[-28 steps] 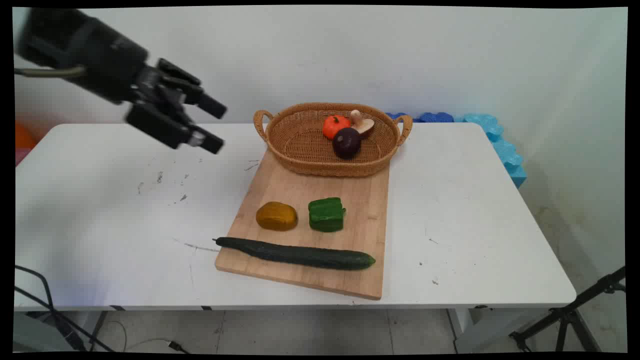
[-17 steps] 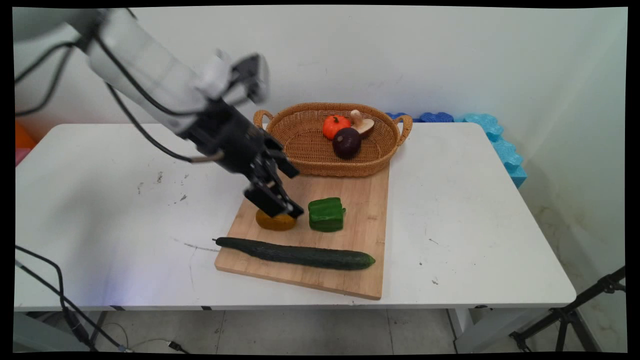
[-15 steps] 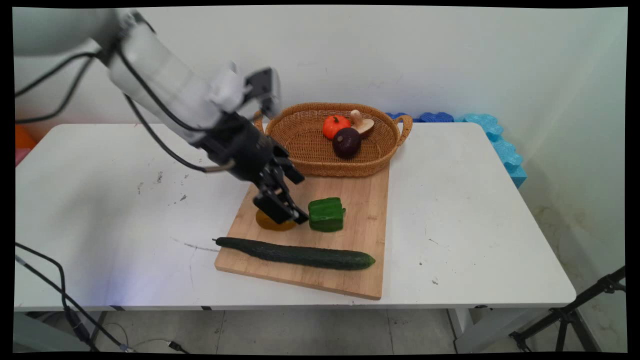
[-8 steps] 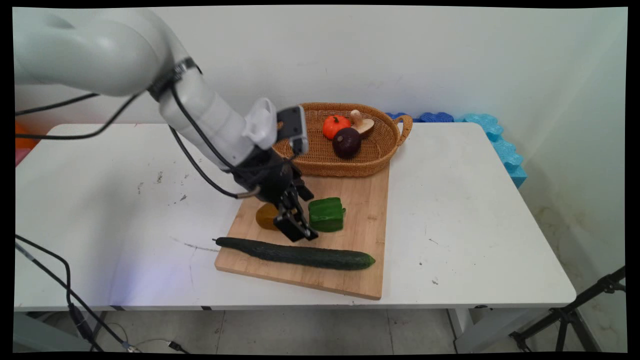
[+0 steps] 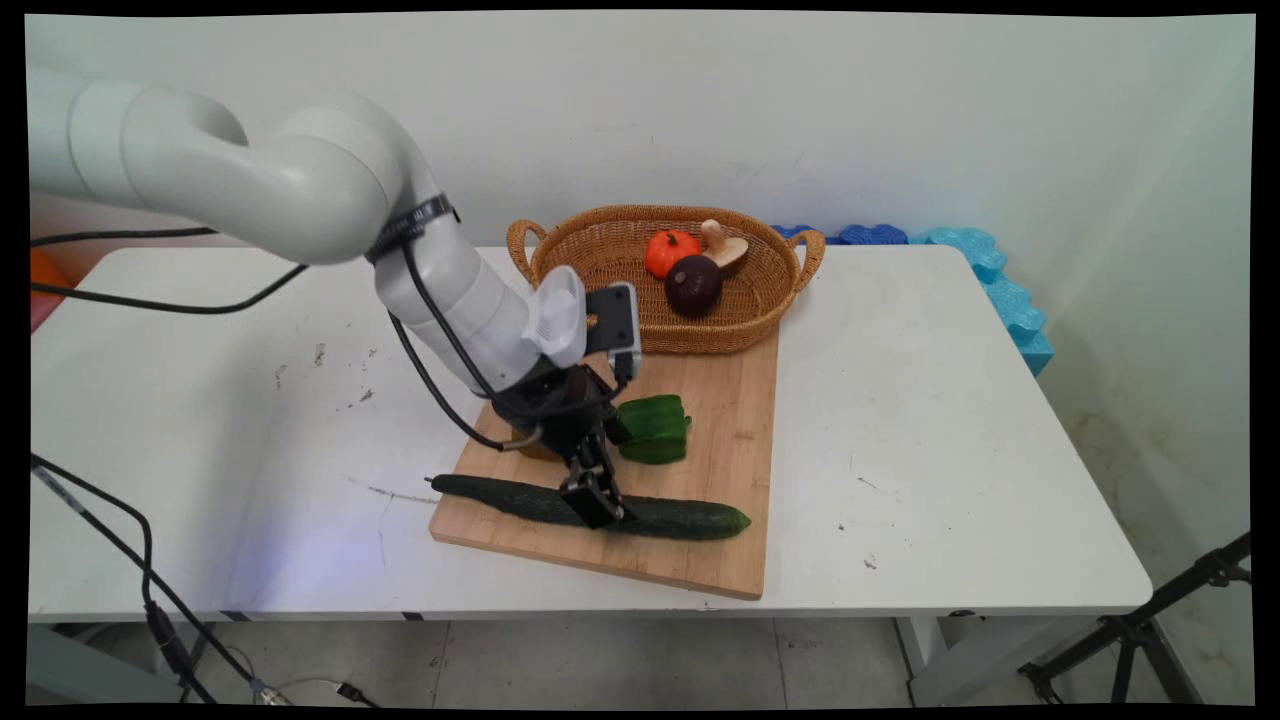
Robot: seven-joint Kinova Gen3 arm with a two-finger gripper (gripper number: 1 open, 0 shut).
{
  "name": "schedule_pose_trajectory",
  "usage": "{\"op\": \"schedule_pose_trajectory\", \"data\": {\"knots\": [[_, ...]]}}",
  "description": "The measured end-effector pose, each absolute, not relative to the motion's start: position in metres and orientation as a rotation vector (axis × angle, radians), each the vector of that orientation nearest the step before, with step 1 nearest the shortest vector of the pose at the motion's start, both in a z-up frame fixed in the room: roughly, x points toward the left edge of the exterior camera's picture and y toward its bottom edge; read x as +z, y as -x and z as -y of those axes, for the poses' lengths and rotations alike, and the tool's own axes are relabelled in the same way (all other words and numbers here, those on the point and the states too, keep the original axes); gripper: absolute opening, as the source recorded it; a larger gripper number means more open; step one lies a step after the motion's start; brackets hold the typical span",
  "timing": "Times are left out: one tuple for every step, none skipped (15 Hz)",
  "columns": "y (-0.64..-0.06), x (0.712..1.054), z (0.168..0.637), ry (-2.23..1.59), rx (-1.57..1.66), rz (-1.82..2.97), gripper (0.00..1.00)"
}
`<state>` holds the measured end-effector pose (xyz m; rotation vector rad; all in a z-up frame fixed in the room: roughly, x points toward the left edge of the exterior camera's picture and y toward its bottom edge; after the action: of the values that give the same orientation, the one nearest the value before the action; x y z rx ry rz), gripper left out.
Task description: Pick up the cucumber from the cutting board
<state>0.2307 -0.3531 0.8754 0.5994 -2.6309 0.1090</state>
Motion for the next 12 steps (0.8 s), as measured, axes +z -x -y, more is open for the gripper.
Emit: {"op": "schedule_pose_trajectory", "data": {"knots": [[-0.229,0.872,0.353,-0.598,0.107,2.638,1.00],[-0.228,0.867,0.352,-0.597,0.106,2.646,1.00],[-0.227,0.864,0.352,-0.596,0.104,2.654,1.00],[-0.226,0.860,0.352,-0.596,0.103,2.659,1.00],[-0.225,0.857,0.352,-0.595,0.101,2.665,1.00],[-0.224,0.854,0.351,-0.595,0.100,2.671,1.00],[-0.223,0.852,0.351,-0.595,0.099,2.675,1.00],[-0.223,0.850,0.351,-0.594,0.099,2.677,1.00],[-0.223,0.848,0.351,-0.595,0.099,2.681,1.00],[-0.222,0.847,0.351,-0.595,0.099,2.682,1.00],[-0.221,0.845,0.351,-0.592,0.100,2.684,0.00],[-0.220,0.844,0.351,-0.587,0.100,2.686,0.00]]}}
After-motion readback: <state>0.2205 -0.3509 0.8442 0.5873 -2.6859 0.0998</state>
